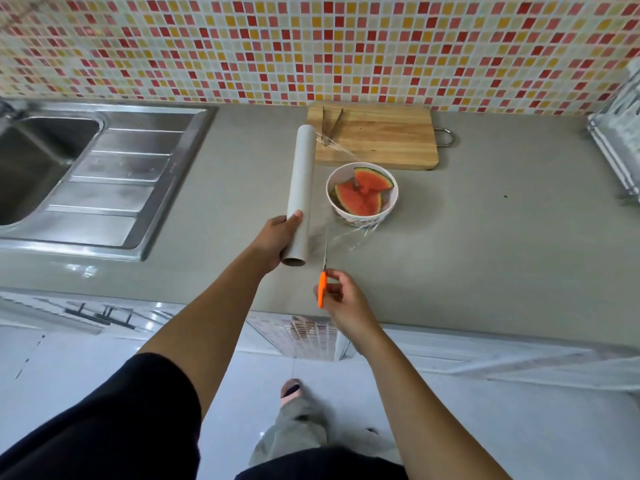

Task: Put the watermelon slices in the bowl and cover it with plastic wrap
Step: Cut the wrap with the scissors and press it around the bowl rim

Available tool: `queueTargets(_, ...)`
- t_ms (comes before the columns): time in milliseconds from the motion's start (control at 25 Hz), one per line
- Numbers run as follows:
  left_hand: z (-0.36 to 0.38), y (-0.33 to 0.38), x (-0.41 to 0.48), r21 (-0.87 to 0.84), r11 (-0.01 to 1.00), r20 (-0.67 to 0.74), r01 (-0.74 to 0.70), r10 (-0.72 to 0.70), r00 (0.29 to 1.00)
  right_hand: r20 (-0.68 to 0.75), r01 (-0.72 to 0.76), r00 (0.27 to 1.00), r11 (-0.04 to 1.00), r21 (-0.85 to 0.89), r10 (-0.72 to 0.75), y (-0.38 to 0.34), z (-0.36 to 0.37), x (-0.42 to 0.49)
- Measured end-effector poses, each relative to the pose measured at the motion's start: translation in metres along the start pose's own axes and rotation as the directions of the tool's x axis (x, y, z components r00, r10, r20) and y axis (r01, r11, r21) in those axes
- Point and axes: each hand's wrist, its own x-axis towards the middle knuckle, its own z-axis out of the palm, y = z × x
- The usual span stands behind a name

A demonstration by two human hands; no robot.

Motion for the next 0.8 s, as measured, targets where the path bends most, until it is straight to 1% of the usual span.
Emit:
queueTargets(160, -0.009, 0.005, 0.006, 0.015, 1.000, 0.040, -0.006, 0.006, 0.999, 0.111, -0.101, 0.989, 0.995, -0.014, 0.102, 0.010, 0.018, -0.018)
queueTargets(280, -0.012, 0.007, 0.009, -0.002, 1.000, 0.076, 0.007, -0.007, 0.997, 0.153, -0.141, 0.978, 0.990, 0.006, 0.139, 0.013, 0.025, -0.026)
queueTargets(400, -0.012, 0.006, 0.012, -0.026, 1.000, 0.088, 0.013, -0.011, 0.996, 0.141, -0.132, 0.982, 0.991, 0.031, 0.127, 0.015, 0.032, -0.033)
queueTargets(600, -0.015, 0.004, 0.018, -0.030, 0.999, 0.126, 0.025, -0.021, 0.992, 0.102, -0.157, 0.984, 0.984, 0.087, 0.148, 0.023, 0.036, -0.038)
queueTargets(800, -0.014, 0.001, 0.021, -0.035, 0.999, 0.114, 0.008, -0.004, 0.994, 0.056, -0.131, 0.990, 0.987, 0.094, 0.126, 0.021, 0.041, -0.022)
